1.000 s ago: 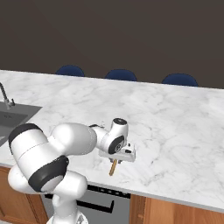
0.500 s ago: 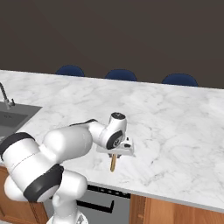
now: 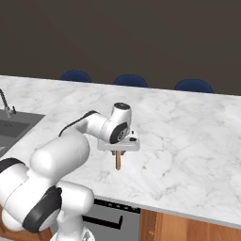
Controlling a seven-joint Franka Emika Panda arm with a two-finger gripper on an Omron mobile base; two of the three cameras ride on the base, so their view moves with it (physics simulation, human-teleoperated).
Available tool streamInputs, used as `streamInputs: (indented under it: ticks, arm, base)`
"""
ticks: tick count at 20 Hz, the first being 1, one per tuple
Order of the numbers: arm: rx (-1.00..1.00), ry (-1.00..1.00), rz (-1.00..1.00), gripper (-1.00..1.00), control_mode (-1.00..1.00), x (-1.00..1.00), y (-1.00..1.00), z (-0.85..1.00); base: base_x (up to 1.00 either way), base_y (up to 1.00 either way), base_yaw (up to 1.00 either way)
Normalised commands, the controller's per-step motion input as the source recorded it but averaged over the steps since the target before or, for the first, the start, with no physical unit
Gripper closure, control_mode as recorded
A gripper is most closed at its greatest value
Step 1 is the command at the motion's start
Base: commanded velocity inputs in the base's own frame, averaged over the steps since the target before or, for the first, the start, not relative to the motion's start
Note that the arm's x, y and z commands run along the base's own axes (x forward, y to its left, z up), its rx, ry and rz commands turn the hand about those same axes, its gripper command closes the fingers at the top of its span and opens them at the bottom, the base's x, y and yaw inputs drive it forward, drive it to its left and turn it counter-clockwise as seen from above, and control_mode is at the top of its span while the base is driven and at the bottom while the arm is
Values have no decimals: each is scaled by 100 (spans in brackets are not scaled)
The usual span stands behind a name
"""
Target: Organize the utensils by type. Pick up the wooden spoons from the counter and place them in the open cabinet. Then pick up the metallic utensils from the counter and place them in the open drawer.
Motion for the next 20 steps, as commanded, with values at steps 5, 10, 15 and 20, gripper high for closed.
streamInputs:
  ticks: [5, 10, 15, 20]
  arm:
    - [3, 1, 14, 100, -100, 29, 31, 79]
    - [3, 3, 14, 100, -100, 10, 37, 83]
    - [2, 0, 14, 100, -100, -1, 27, 85]
    - [2, 2, 15, 100, -100, -5, 29, 64]
  base:
    - [0, 0, 0]
    - [0, 0, 0]
    - [0, 0, 0]
    - [0, 0, 0]
